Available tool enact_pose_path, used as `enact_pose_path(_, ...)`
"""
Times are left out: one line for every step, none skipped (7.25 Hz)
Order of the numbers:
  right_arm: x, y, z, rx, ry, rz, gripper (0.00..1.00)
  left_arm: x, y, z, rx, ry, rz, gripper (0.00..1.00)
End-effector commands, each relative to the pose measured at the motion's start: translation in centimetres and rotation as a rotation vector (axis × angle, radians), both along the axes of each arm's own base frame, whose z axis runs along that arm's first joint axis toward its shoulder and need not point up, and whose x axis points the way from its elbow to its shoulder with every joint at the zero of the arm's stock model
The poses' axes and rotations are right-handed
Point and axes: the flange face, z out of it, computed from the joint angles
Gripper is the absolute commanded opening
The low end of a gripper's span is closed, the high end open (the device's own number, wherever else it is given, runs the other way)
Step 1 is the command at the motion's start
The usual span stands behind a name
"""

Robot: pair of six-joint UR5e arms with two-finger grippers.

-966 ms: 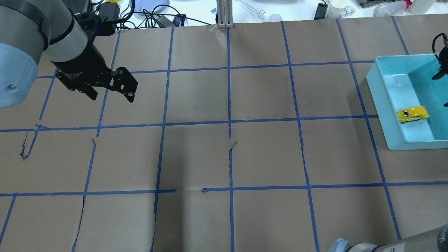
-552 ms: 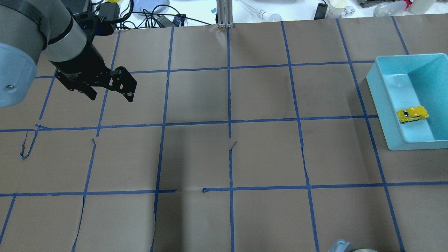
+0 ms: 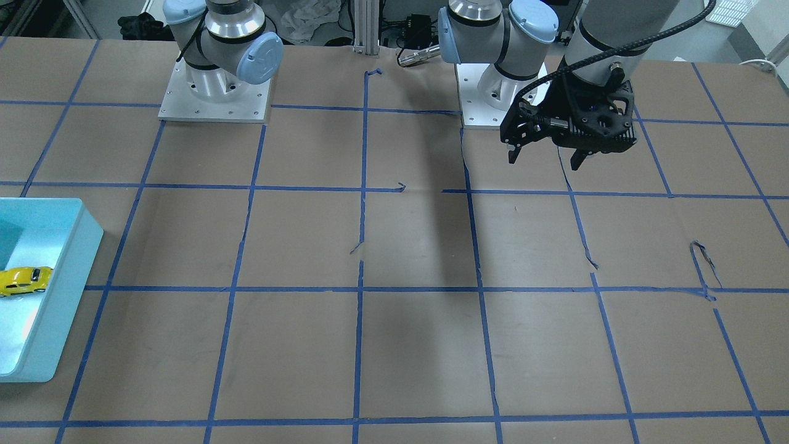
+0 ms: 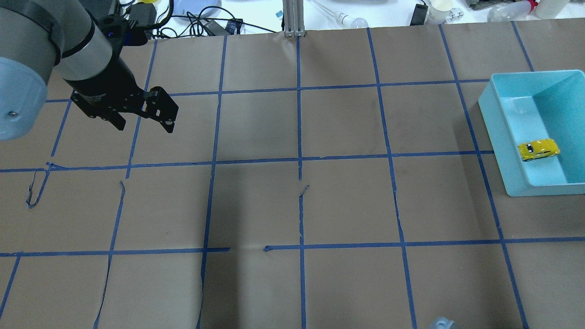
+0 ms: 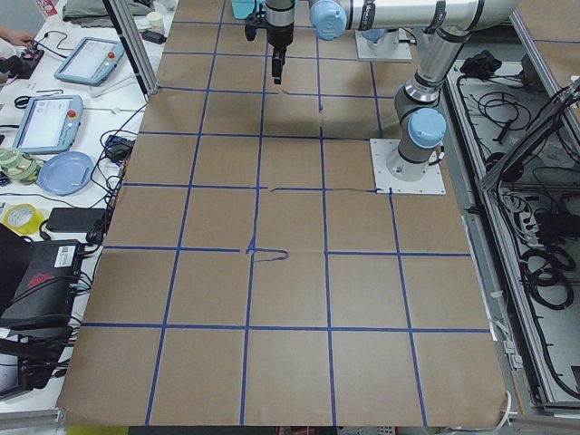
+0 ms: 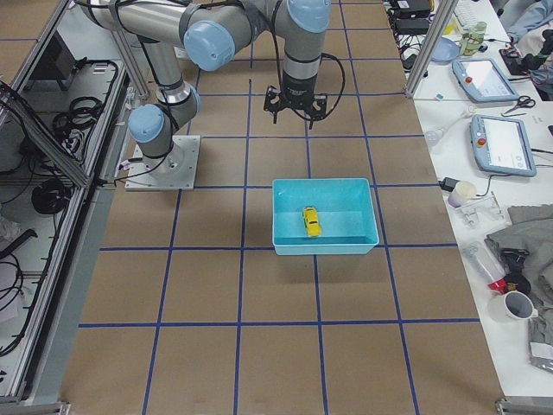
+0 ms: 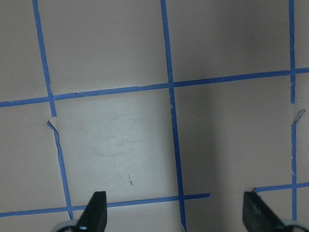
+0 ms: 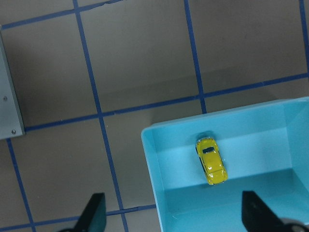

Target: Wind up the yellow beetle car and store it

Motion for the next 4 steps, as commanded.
enact_pose_path(6.8,-1.4,-0.2,0.020,0.002,-0.063,1.00,0.0,0.0,0.1,-0.003,0.001,0.000,1.00)
enact_pose_path(10.3,-1.8,-0.1,0.021,0.008,-0.092,1.00,0.0,0.1,0.1,0.000,-0.001,0.000,1.00)
enact_pose_path(13.4,-2.1,-0.2,0.025,0.012,-0.137,1.00,0.1,0.1,0.2,-0.001,-0.001,0.000,1.00)
enact_pose_path(17.0,-2.1,-0.2,0.029,0.018,-0.205,1.00,0.3,0.2,0.1,0.005,-0.003,0.005,1.00)
